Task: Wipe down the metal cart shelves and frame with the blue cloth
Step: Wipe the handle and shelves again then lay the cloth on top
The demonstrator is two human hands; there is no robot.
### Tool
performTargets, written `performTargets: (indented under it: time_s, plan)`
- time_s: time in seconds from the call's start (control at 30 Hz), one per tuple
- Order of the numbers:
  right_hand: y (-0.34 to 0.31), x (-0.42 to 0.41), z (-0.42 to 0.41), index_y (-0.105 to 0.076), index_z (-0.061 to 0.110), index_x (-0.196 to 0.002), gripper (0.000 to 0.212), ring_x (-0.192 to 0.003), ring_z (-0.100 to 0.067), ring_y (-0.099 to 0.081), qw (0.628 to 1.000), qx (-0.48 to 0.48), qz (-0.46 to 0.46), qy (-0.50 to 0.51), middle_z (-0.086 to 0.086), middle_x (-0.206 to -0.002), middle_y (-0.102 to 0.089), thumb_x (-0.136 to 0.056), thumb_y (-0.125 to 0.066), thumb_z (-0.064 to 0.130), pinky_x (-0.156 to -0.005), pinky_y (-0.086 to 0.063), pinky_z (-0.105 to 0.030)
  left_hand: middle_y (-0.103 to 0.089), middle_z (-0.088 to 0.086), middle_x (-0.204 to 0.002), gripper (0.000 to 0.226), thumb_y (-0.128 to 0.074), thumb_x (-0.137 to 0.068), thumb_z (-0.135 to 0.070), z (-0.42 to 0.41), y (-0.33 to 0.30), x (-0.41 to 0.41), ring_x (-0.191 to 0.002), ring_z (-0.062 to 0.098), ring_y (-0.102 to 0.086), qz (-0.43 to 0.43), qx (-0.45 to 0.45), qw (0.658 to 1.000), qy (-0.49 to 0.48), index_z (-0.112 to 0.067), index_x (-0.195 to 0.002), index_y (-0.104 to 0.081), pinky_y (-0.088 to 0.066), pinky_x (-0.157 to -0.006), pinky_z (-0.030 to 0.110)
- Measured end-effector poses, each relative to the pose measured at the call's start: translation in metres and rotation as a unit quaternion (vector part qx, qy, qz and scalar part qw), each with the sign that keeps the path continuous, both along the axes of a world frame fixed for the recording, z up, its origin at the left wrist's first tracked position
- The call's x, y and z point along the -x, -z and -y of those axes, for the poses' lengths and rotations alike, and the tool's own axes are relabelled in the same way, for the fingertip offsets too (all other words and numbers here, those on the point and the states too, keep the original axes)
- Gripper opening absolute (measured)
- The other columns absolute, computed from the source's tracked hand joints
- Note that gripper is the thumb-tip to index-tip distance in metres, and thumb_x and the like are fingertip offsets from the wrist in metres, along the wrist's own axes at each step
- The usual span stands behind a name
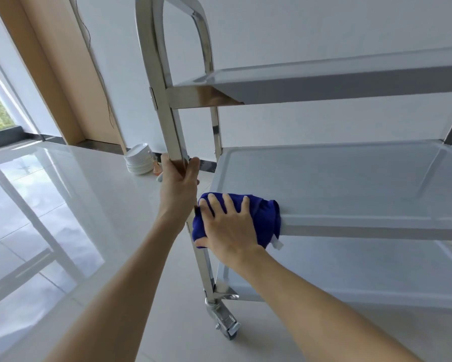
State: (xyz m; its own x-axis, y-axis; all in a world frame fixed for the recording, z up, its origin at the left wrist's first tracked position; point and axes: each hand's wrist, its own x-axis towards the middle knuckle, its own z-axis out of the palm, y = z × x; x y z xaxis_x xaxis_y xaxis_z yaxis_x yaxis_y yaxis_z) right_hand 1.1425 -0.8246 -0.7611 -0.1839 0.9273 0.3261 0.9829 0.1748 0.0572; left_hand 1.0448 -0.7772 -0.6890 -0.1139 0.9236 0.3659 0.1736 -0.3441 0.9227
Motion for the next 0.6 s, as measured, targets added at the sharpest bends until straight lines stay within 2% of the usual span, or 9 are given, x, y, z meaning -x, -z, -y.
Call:
performTargets:
  time_s: [0.07,0.13,0.23,0.3,0.37,0.47,0.6]
  plan:
    - [0.002,0.003,-0.001,-0.021,0.014,-0.152,0.087,-0.146,-0.042,-0.025,1.0,-0.003,0.015,0.001,-0.012,-0.162,-0.024,-0.089,-0.06,0.059,-0.111,-0.019,-0.071,-0.055,0.01,-0.089,0.031,-0.059,-0.098,-0.031,0.002,0.0,-0.001,-0.075,0.02,-0.058,-0.004,-0.025,0.999,-0.027,-0.005,-0.107,-0.045,-0.047,-0.056,0.016]
    - [0.003,-0.006,0.004,-0.023,0.015,-0.152,0.086,-0.144,-0.041,-0.03,0.999,-0.013,0.03,-0.009,-0.012,-0.16,-0.029,-0.088,-0.062,0.058,-0.11,-0.025,-0.069,-0.057,0.014,-0.091,0.027,-0.059,-0.098,-0.029,0.004,0.0,0.001,-0.071,0.017,-0.06,-0.017,-0.043,0.998,-0.038,-0.009,-0.105,-0.044,-0.048,-0.057,0.018]
    - [0.006,-0.035,0.016,-0.037,0.019,-0.149,0.077,-0.136,-0.034,-0.046,0.996,-0.065,0.062,-0.028,-0.007,-0.153,-0.045,-0.086,-0.067,0.052,-0.104,-0.041,-0.063,-0.057,0.005,-0.088,0.022,-0.056,-0.1,-0.026,0.004,0.001,0.004,-0.058,0.002,-0.059,-0.043,-0.065,0.997,-0.03,-0.011,-0.106,-0.041,-0.05,-0.058,0.019]
    - [0.006,-0.058,0.026,-0.046,0.021,-0.144,0.075,-0.131,-0.03,-0.054,0.994,-0.082,0.07,-0.025,-0.004,-0.147,-0.053,-0.08,-0.074,0.048,-0.099,-0.047,-0.058,-0.054,0.004,-0.087,0.02,-0.055,-0.1,-0.024,0.004,0.002,0.005,-0.059,0.005,-0.059,-0.044,-0.076,0.996,-0.028,-0.012,-0.106,-0.041,-0.05,-0.056,0.016]
    - [0.005,-0.084,0.037,-0.052,0.021,-0.141,0.076,-0.127,-0.028,-0.058,0.993,-0.09,0.069,-0.019,-0.002,-0.143,-0.057,-0.075,-0.079,0.046,-0.096,-0.05,-0.056,-0.054,0.003,-0.085,0.018,-0.055,-0.1,-0.023,0.004,0.002,0.005,-0.06,0.007,-0.059,-0.042,-0.082,0.995,-0.024,-0.013,-0.106,-0.04,-0.05,-0.055,0.015]
    - [0.005,-0.124,0.054,-0.059,0.021,-0.137,0.072,-0.122,-0.024,-0.062,0.988,-0.128,0.081,-0.015,0.001,-0.139,-0.061,-0.072,-0.082,0.043,-0.092,-0.053,-0.051,-0.053,-0.005,-0.082,0.017,-0.055,-0.1,-0.021,0.002,0.003,0.006,-0.054,-0.001,-0.057,-0.049,-0.091,0.995,-0.015,-0.016,-0.107,-0.04,-0.051,-0.055,0.014]
    - [0.01,-0.18,0.079,-0.063,0.019,-0.133,0.069,-0.12,-0.024,-0.064,0.977,-0.192,0.091,-0.015,0.0,-0.136,-0.063,-0.07,-0.085,0.035,-0.091,-0.054,-0.049,-0.054,-0.006,-0.081,0.016,-0.054,-0.1,-0.018,0.003,0.005,0.007,-0.053,-0.001,-0.056,-0.045,-0.106,0.993,-0.001,-0.017,-0.104,-0.039,-0.051,-0.054,0.015]
